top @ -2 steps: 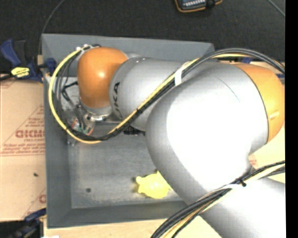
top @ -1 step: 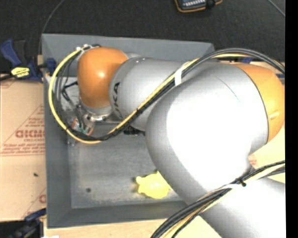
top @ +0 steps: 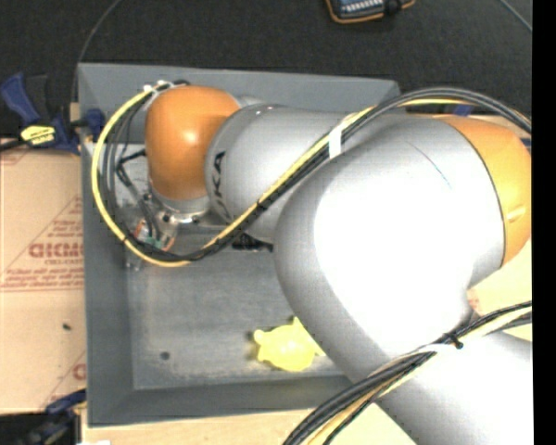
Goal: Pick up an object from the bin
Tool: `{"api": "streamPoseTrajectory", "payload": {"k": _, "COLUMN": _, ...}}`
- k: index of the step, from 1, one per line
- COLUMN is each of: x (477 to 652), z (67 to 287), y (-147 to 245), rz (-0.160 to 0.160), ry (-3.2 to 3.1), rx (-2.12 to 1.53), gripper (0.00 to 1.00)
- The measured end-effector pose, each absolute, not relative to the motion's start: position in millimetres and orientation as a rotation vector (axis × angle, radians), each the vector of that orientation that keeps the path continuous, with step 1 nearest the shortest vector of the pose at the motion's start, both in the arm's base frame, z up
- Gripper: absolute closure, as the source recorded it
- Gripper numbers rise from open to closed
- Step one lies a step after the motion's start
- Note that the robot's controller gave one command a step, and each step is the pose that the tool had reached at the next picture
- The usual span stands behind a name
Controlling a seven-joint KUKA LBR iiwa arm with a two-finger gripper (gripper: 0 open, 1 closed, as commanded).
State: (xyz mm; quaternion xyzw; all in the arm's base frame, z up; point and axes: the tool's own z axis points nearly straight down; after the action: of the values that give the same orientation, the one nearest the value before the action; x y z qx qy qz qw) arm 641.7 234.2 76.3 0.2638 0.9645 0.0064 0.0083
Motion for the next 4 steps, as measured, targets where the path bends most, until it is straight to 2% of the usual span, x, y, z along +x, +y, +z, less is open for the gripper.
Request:
{"api": "streamPoseTrajectory", "payload": {"k": 2, "x": 642.8, "z": 90.0, "y": 234.0, "rz": 0.027, "ry": 3.008, "rx": 0.822, "gripper": 1.0}}
{"api": "streamPoseTrajectory", "payload": {"k": 4, "x": 643.4, "z": 126.2, "y": 233.1, "rz": 0.029, "ry": 3.006, "rx": 0.823, "gripper": 1.0}}
